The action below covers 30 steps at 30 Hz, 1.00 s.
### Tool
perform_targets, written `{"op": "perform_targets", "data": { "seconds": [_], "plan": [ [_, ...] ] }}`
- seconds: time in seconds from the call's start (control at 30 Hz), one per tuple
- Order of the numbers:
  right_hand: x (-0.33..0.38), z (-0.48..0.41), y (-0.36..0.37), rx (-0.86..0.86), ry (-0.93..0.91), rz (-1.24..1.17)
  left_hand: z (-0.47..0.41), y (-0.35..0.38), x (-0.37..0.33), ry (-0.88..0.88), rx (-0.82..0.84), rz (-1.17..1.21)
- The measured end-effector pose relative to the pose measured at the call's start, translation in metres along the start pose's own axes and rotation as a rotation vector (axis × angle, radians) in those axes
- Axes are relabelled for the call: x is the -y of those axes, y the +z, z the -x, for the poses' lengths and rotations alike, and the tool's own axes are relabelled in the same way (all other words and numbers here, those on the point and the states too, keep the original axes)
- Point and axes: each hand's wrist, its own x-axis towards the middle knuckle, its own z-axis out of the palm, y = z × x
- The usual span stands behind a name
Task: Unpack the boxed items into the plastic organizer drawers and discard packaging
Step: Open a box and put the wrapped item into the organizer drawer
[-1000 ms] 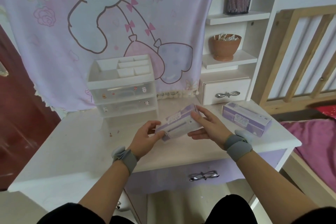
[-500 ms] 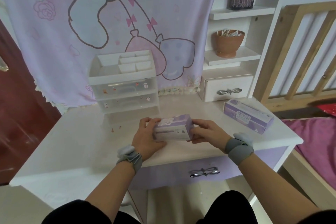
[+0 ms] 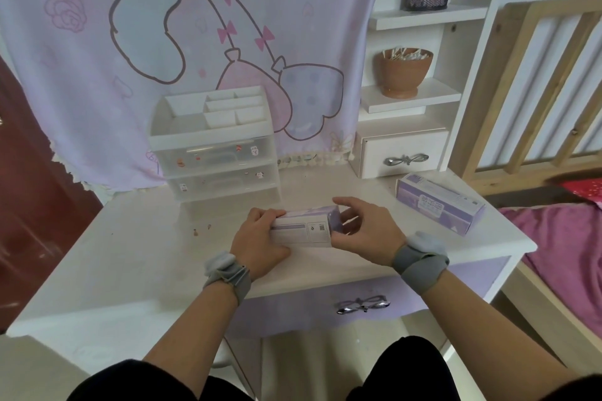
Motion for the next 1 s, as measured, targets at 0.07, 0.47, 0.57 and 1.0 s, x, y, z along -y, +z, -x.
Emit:
{"op": "perform_targets", "data": {
  "seconds": [0.07,0.47,0.57,1.0],
  "plan": [
    [0.000,-0.001,0.001,-0.025,0.009,0.005,-0.002,0.001,-0.002,-0.010,0.011,0.012],
    [0.002,-0.002,0.003,-0.189,-0.010,-0.181,0.000,-0.008,0.007,-0.012,0.045,0.204],
    [0.001,-0.001,0.000,-0.277,-0.144,0.069,-0.002,-0.005,0.003,-0.036,0.039,0.205],
    [0.014,0.014,-0.011,-0.275,-0.344,0.445,-0.006,-0.007,0.000,-0.093,0.032,0.188]
  ]
}}
